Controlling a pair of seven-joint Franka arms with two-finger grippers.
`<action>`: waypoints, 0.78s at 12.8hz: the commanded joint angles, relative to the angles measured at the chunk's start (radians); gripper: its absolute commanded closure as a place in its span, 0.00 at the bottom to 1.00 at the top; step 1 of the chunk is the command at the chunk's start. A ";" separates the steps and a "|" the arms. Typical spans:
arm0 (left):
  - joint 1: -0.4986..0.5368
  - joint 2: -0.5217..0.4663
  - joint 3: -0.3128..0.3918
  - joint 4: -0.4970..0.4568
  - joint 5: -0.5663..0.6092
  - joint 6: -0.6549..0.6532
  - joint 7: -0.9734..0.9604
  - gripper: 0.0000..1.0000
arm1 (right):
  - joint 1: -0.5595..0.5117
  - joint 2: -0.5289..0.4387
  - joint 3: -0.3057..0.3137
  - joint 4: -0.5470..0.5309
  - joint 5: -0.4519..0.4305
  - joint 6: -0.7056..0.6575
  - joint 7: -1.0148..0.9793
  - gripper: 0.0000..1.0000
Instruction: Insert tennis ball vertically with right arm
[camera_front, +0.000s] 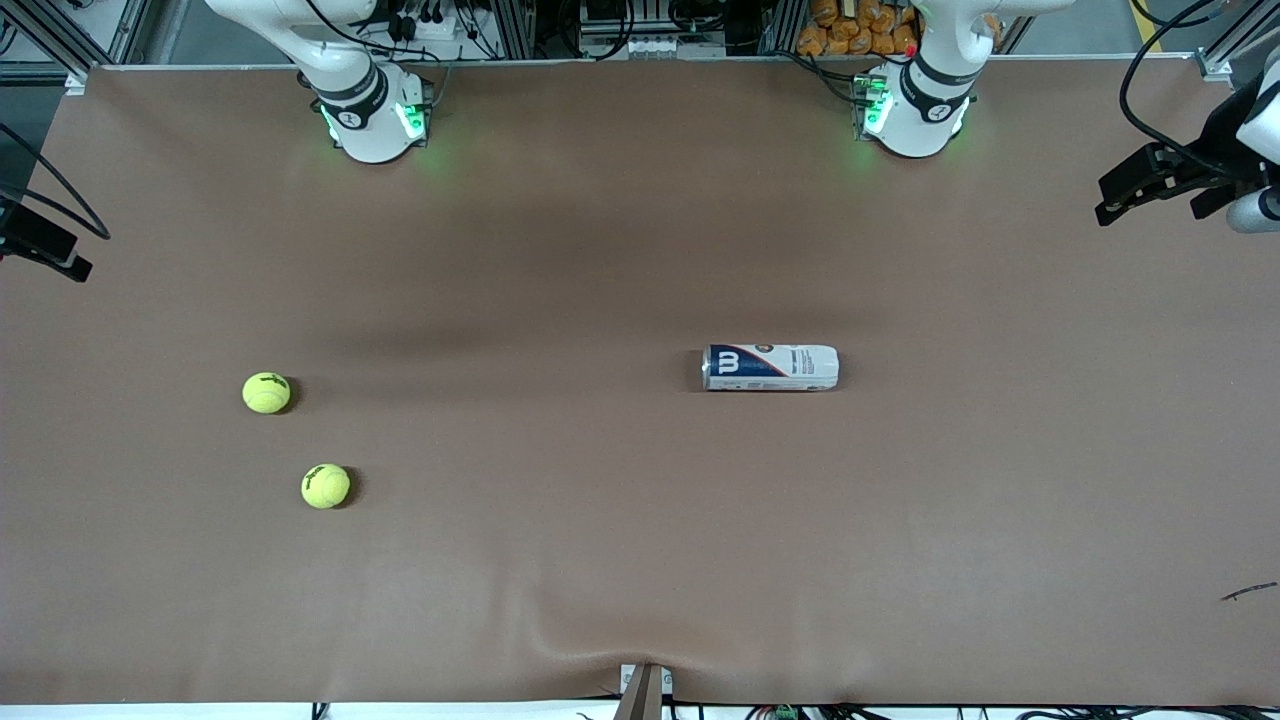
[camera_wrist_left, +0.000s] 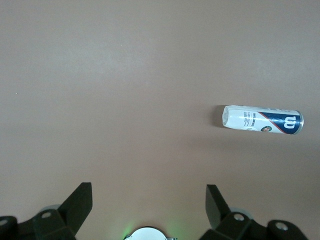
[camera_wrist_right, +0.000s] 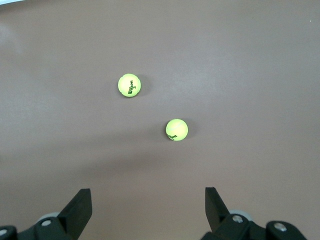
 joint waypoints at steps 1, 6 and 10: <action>0.003 0.009 -0.002 0.022 0.006 -0.023 0.011 0.00 | -0.011 0.006 0.010 0.013 0.012 -0.002 0.013 0.00; 0.004 0.012 0.001 0.026 0.008 -0.023 0.015 0.00 | -0.008 0.008 0.012 0.013 0.012 -0.002 0.013 0.00; 0.006 0.012 0.003 0.020 0.006 -0.023 0.017 0.00 | -0.012 0.011 0.012 0.015 0.010 -0.002 0.013 0.00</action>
